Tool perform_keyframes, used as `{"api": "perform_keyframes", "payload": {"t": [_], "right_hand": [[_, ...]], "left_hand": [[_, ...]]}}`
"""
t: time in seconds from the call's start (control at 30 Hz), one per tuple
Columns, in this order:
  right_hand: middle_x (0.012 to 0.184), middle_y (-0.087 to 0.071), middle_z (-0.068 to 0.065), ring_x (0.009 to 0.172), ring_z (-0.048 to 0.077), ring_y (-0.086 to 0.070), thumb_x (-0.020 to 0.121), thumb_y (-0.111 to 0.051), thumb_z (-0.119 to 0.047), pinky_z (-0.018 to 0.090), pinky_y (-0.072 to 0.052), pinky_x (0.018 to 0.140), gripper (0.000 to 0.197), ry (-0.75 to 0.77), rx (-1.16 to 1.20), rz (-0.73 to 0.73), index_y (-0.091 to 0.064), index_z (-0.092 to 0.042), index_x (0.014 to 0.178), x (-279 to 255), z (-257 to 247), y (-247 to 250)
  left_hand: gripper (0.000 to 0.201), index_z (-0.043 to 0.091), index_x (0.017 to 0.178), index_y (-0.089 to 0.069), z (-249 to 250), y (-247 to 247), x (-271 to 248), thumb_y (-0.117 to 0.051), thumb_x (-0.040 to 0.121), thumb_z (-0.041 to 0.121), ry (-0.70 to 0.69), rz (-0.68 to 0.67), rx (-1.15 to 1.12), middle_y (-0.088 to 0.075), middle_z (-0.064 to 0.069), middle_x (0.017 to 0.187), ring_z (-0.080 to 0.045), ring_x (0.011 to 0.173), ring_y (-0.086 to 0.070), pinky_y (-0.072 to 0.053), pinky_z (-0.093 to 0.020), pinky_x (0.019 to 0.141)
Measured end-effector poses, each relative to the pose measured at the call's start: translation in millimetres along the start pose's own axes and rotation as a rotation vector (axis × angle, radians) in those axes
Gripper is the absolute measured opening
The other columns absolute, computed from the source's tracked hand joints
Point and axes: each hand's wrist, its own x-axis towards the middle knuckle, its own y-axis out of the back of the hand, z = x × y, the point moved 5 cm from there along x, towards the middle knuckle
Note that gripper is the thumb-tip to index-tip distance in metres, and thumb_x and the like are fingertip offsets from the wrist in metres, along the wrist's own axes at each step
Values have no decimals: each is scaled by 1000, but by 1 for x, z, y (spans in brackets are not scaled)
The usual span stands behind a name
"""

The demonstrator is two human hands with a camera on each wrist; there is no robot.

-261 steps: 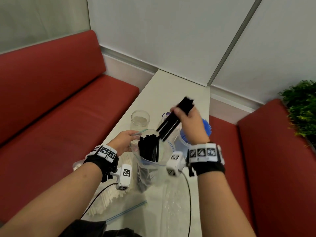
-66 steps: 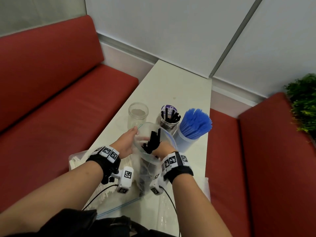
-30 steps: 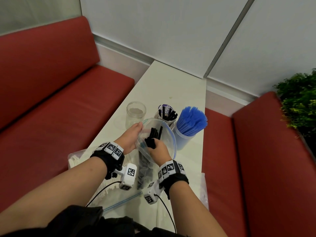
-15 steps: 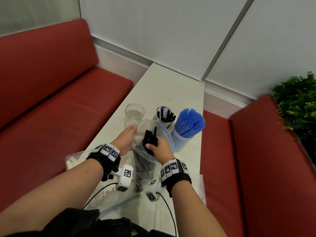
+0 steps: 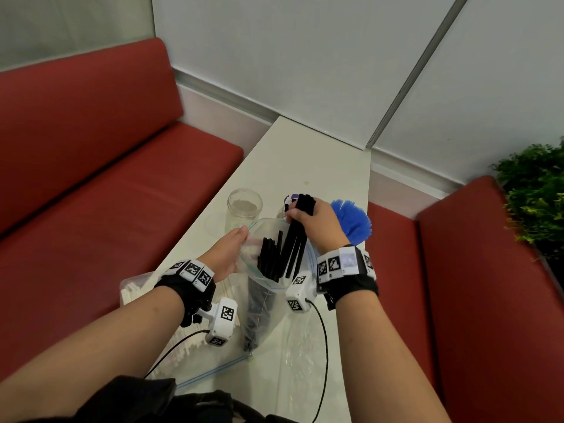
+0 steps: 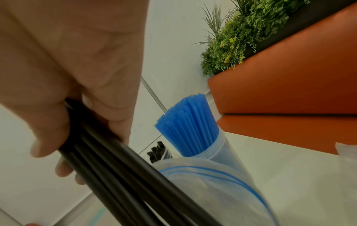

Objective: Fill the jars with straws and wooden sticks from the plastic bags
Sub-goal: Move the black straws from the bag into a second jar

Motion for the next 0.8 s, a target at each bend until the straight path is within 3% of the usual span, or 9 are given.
{"api": "perform_keyframes", "payload": {"t": [0.07,0.17,0.3,0.5,0.63,0.7,0.8], "right_hand": [[94,-72,20,90,35,-70,92,-65,-4,49,-58,88,8,26,102,61,-66,-3,100,15,-15,15],[97,-74,11,91,25,-72,89,-69,-10,33,-58,82,12,125,201,289,-67,-17,99,47,-45,55],[100,-73,11,93,24,-69,91,-67,-13,31,-55,82,10,178,223,491,-65,-22,95,76,-45,73],[94,-67,4,84,17,-64,95,-65,-12,31,-50,79,8,24,202,466,-64,-16,101,93,26,26],[106,-70,11,102,29,-66,93,-65,-8,44,-53,96,16,-88,139,339,-65,-10,109,96,64,1],[110,-69,6,104,25,-65,91,-68,-10,40,-53,96,27,-67,126,350,-62,-14,117,96,65,0],[122,-65,-1,107,14,-60,95,-61,-16,28,-48,92,32,94,58,430,-57,-22,126,97,51,6]], "left_hand": [[42,14,125,-47,0,0,2,-30,105,46,9,3,6,-69,-1,122,-32,110,-66,-48,-62,92],[44,15,129,-46,0,-1,4,-29,105,47,14,10,20,-69,0,121,-32,111,-66,-45,-63,95],[43,18,132,-48,1,-3,7,-27,106,45,13,-4,18,-68,-2,123,-31,111,-66,-47,-64,93],[43,16,134,-48,3,-1,14,-29,106,43,14,-1,3,-67,-4,126,-34,113,-65,-46,-65,95],[43,18,135,-47,1,3,22,-30,106,45,24,-6,24,-68,-2,124,-31,111,-67,-51,-56,91],[43,20,134,-47,0,6,27,-30,105,47,27,-8,45,-68,0,124,-29,111,-67,-45,-56,98],[41,22,128,-50,-2,12,33,-32,104,49,31,7,76,-66,1,127,-26,111,-67,-28,-65,109]]}}
